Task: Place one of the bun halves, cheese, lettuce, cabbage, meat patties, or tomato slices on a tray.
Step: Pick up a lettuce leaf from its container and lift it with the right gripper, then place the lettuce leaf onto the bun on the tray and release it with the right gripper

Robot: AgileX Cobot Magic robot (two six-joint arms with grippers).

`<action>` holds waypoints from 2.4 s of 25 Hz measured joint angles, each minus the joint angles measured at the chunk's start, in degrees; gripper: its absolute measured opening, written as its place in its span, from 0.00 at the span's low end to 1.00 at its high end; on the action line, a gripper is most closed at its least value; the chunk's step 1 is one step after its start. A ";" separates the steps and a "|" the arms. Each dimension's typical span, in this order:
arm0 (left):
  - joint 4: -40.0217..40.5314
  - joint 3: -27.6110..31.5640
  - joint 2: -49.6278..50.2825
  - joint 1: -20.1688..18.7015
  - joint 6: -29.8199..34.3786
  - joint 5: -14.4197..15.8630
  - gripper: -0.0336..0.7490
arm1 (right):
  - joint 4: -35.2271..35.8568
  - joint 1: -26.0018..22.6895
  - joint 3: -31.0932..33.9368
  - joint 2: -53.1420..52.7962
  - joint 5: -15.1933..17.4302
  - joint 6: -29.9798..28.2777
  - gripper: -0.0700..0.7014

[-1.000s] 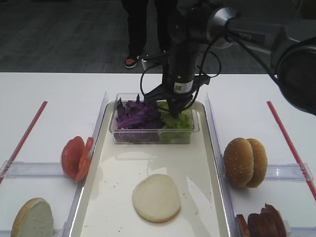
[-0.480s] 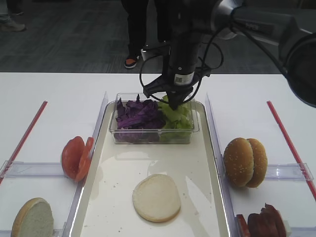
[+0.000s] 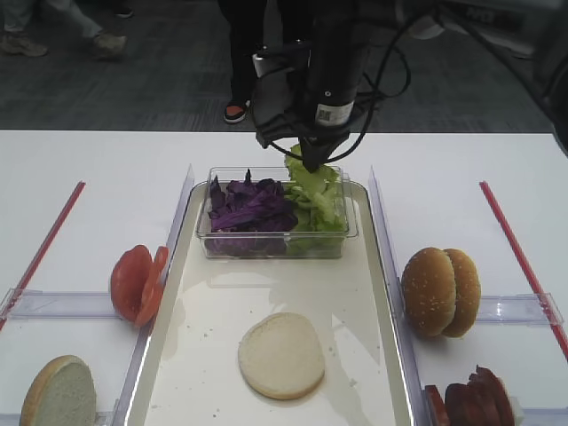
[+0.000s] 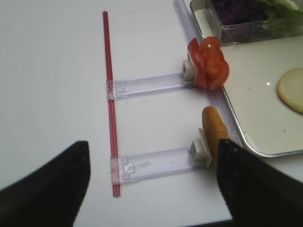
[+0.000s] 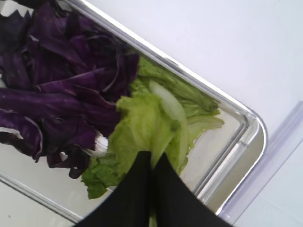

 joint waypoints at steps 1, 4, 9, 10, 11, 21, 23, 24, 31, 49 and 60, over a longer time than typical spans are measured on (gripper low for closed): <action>0.00 0.00 0.00 0.00 0.00 0.00 0.71 | 0.00 0.00 0.00 -0.58 0.00 -0.11 0.14; 0.00 0.00 0.00 0.00 0.00 0.00 0.71 | 0.00 0.00 0.00 -2.19 0.09 0.00 0.14; 0.00 0.00 0.00 0.00 0.00 0.00 0.71 | 0.00 0.00 1.67 -6.92 0.25 0.00 0.14; 0.00 0.00 0.00 0.00 0.00 0.00 0.71 | 0.00 0.00 2.41 -7.77 0.25 0.00 0.14; 0.00 0.00 0.00 0.00 0.00 0.00 0.71 | 0.00 0.00 2.41 -7.77 0.25 0.00 0.14; 0.00 0.00 0.00 0.00 0.00 0.00 0.71 | 0.00 0.00 7.89 -14.21 0.51 0.00 0.14; 0.00 0.00 0.00 0.00 0.00 0.00 0.71 | 0.23 0.00 8.68 -14.73 0.60 0.00 0.14; 0.00 0.00 0.00 0.00 0.00 0.00 0.71 | 0.35 0.00 9.15 -14.97 0.60 0.00 0.14; 0.00 0.00 0.00 0.00 0.00 0.00 0.71 | 0.43 0.00 10.50 -15.48 0.60 0.00 0.14; 0.00 0.00 0.00 0.00 0.00 0.00 0.71 | 8.21 0.22 23.69 -22.35 0.41 -2.06 0.14; 0.00 0.00 0.00 0.00 0.00 0.00 0.71 | 7.45 8.86 32.29 -24.93 -3.35 -1.66 0.14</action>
